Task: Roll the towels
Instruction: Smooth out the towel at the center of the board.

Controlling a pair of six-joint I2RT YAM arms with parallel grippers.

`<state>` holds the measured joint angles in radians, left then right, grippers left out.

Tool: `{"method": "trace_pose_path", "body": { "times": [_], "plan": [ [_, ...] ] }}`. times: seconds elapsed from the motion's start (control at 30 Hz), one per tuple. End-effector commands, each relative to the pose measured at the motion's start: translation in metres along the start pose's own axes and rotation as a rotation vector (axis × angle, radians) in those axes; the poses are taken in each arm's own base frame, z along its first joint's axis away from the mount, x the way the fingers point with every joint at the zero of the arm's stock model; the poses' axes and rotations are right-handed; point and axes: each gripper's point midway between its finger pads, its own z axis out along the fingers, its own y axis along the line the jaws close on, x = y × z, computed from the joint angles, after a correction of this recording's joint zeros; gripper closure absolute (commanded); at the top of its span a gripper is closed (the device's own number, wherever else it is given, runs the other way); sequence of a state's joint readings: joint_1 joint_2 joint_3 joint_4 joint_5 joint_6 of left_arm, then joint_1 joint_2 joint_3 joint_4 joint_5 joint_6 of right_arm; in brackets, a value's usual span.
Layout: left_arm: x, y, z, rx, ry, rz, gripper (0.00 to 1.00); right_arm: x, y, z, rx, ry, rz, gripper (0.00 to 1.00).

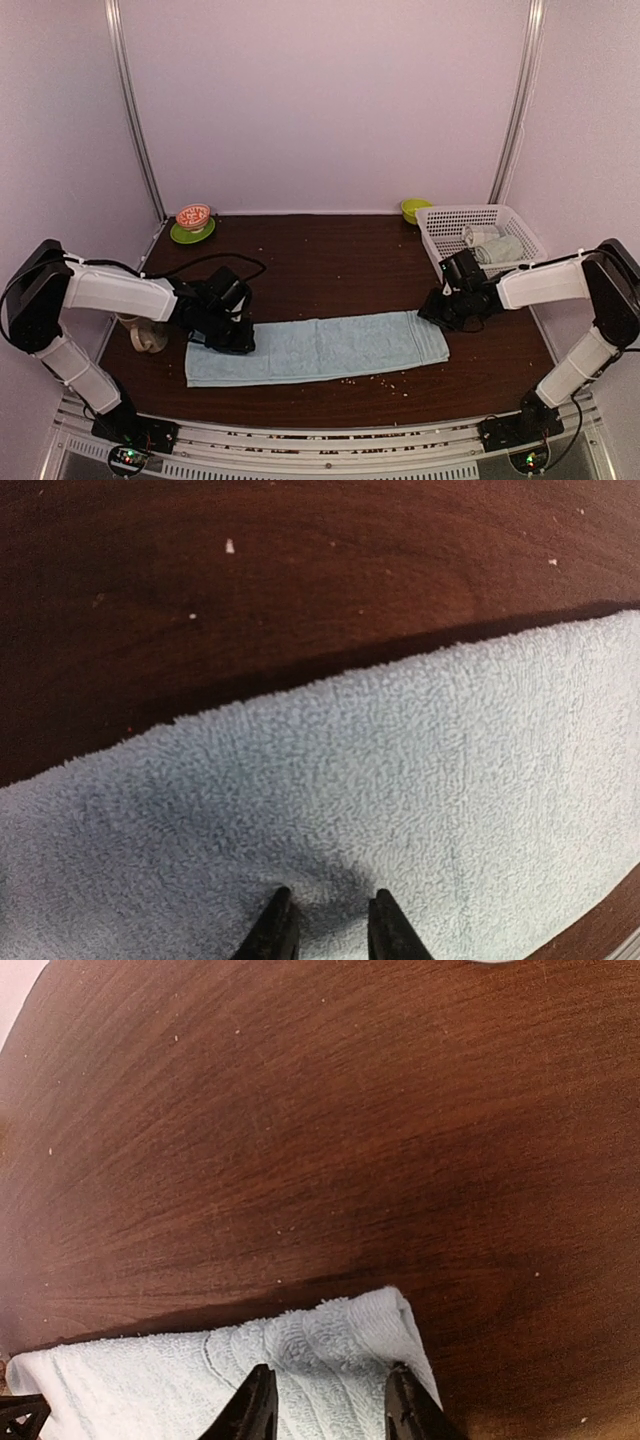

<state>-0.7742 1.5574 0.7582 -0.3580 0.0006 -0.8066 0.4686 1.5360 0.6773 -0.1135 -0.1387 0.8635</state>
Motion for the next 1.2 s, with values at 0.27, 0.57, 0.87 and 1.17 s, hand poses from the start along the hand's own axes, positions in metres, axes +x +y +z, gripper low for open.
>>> {"method": "trace_pose_path", "body": {
  "times": [0.27, 0.57, 0.87, 1.17],
  "plan": [
    [-0.038, -0.001, -0.063, -0.041, -0.126, 0.041, 0.53, 0.023, 0.027, -0.074, -0.005, -0.035, -0.247, 0.55],
    [-0.019, 0.051, -0.029, -0.179, -0.067, -0.065, 0.6, 0.076, 0.022, -0.04, 0.039, 0.066, -0.299, 0.59],
    [-0.012, 0.033, -0.001, -0.114, 0.0, -0.007, 0.64, 0.095, -0.044, -0.041, 0.203, 0.107, -0.304, 0.6],
    [-0.024, 0.003, 0.0, -0.062, 0.0, 0.071, 0.64, 0.104, -0.082, -0.051, 0.246, 0.127, -0.238, 0.6]
  ]
}}
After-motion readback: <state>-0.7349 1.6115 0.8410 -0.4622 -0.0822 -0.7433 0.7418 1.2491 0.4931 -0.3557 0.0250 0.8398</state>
